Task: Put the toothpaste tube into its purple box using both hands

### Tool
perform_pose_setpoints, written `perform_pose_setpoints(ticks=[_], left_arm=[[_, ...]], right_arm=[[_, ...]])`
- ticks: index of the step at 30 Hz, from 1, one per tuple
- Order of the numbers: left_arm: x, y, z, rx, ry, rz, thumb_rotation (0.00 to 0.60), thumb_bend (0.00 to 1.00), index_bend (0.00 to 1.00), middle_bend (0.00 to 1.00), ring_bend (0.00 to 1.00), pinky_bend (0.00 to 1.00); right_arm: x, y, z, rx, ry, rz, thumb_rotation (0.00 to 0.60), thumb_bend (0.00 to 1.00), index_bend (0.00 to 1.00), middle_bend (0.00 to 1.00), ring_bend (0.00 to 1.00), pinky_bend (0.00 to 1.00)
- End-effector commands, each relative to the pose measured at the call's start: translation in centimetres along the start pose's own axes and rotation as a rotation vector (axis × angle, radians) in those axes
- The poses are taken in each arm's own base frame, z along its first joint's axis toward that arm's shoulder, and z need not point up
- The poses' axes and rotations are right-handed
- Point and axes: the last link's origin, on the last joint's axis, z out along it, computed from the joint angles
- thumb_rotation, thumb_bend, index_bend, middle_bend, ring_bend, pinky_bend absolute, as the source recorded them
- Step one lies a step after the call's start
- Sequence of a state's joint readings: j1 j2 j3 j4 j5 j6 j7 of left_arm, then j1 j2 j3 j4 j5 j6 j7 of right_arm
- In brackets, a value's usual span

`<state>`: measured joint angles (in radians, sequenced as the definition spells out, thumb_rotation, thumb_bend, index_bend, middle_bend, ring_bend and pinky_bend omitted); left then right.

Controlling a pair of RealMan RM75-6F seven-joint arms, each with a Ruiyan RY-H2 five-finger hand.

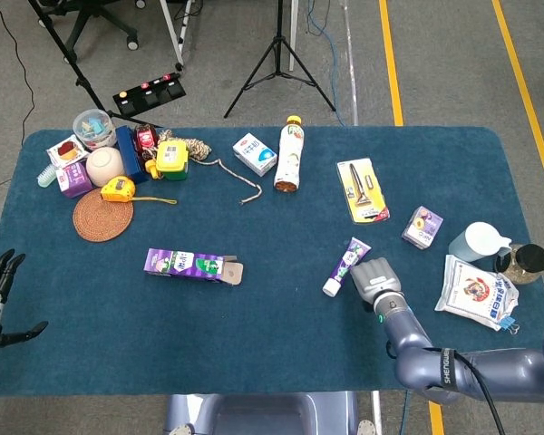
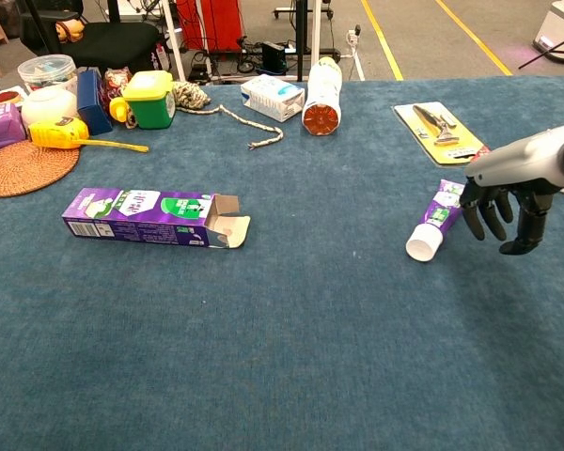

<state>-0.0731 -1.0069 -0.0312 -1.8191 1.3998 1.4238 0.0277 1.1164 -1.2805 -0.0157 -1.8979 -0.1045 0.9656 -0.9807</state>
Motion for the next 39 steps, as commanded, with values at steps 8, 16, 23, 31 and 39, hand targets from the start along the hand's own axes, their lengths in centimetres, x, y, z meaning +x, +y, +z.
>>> perform_pose_setpoints(ticks=[8,16,23,31,39], left_arm=[[0.2,-0.2,0.0,-0.001,0.000,-0.011,0.600,0.05,0.00,0.00,0.00,0.21],[0.2,-0.2,0.1,0.000,-0.006,-0.013,0.600,0.05,0.00,0.00,0.00,0.21],[0.2,-0.3,0.1,0.001,-0.010,-0.014,0.600,0.05,0.00,0.00,0.00,0.21],[0.1,-0.2,0.1,0.000,-0.015,-0.014,0.600,0.06,0.00,0.00,0.00,0.21],[0.1,-0.1,-0.1,-0.005,-0.015,-0.011,0.600,0.06,0.00,0.00,0.00,0.21]], right_arm=[[-0.3,-2.4,1.3,-0.007,-0.027,0.013,0.600,0.38,0.41,0.45,0.36,0.33],[0.7,-5.1,1.8,0.033,0.015,0.088,0.600,0.39,0.41,0.43,0.34,0.32],[2.0,-6.7,2.1,0.055,0.110,0.151,0.600,0.40,0.37,0.39,0.30,0.31],[2.7,-5.7,0.8,0.050,0.129,0.150,0.600,0.40,0.35,0.37,0.31,0.31],[3.3,-3.7,-0.2,0.071,0.203,0.152,0.600,0.33,0.22,0.25,0.23,0.28]])
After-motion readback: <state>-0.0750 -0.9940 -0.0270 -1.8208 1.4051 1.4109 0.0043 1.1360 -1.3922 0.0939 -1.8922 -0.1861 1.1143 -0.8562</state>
